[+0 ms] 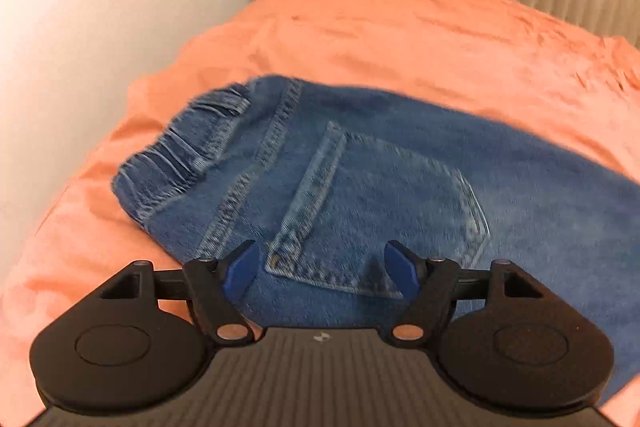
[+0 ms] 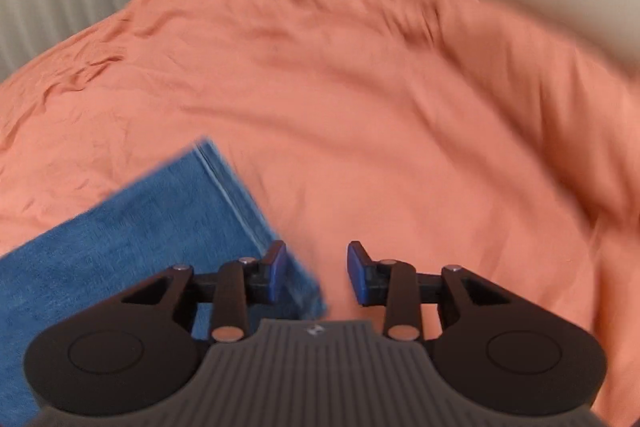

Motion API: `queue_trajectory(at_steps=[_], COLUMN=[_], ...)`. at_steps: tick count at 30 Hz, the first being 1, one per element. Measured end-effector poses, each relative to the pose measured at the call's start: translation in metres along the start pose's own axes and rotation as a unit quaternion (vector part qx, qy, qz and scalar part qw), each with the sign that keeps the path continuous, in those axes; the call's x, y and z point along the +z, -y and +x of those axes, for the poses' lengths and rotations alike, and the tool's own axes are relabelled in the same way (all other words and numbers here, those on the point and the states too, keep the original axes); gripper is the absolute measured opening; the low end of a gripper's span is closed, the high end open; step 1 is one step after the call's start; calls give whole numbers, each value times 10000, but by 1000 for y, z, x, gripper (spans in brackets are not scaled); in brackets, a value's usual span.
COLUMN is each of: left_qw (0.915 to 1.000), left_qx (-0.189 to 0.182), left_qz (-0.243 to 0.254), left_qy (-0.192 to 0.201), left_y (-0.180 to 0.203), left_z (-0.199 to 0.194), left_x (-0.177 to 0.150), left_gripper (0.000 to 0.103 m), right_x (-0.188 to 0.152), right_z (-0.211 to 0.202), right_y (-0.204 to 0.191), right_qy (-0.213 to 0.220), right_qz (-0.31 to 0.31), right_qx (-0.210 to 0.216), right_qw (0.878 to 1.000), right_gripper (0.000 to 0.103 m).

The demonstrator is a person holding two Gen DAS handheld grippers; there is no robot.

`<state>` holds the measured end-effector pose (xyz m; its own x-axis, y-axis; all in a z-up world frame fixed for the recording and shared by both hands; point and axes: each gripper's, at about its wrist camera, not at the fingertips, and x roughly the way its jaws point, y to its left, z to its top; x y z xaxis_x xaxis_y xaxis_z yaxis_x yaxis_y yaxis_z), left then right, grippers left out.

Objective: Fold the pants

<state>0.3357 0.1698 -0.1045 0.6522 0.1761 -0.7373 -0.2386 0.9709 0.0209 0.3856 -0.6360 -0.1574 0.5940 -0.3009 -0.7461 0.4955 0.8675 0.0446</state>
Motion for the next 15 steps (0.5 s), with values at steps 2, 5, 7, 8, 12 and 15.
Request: queue_trajectory(at_steps=[2, 5, 7, 8, 12, 15], left_qw=[9997, 9991, 9983, 9978, 9976, 9985], left_qx=[175, 232, 228, 181, 115, 179], left_qz=[-171, -323, -493, -592, -603, -366], left_qy=[18, 139, 203, 246, 328, 356], left_y=[0, -1, -3, -5, -5, -2], left_z=[1, 4, 3, 1, -1, 3], left_x=[4, 12, 17, 19, 19, 15], left_gripper=[84, 83, 83, 83, 83, 83], right_x=[14, 25, 26, 25, 21, 19], right_z=[-7, -3, 8, 15, 51, 83], right_y=[-13, -51, -84, -100, -136, -129], right_qy=[127, 49, -75, -132, -403, -650], right_qz=[-48, -145, -273, -368, -487, -436], right_qx=[494, 1391, 1745, 1789, 1483, 723], right_qw=[9987, 9902, 9843, 9831, 9869, 9943], right_gripper=[32, 31, 30, 30, 30, 8])
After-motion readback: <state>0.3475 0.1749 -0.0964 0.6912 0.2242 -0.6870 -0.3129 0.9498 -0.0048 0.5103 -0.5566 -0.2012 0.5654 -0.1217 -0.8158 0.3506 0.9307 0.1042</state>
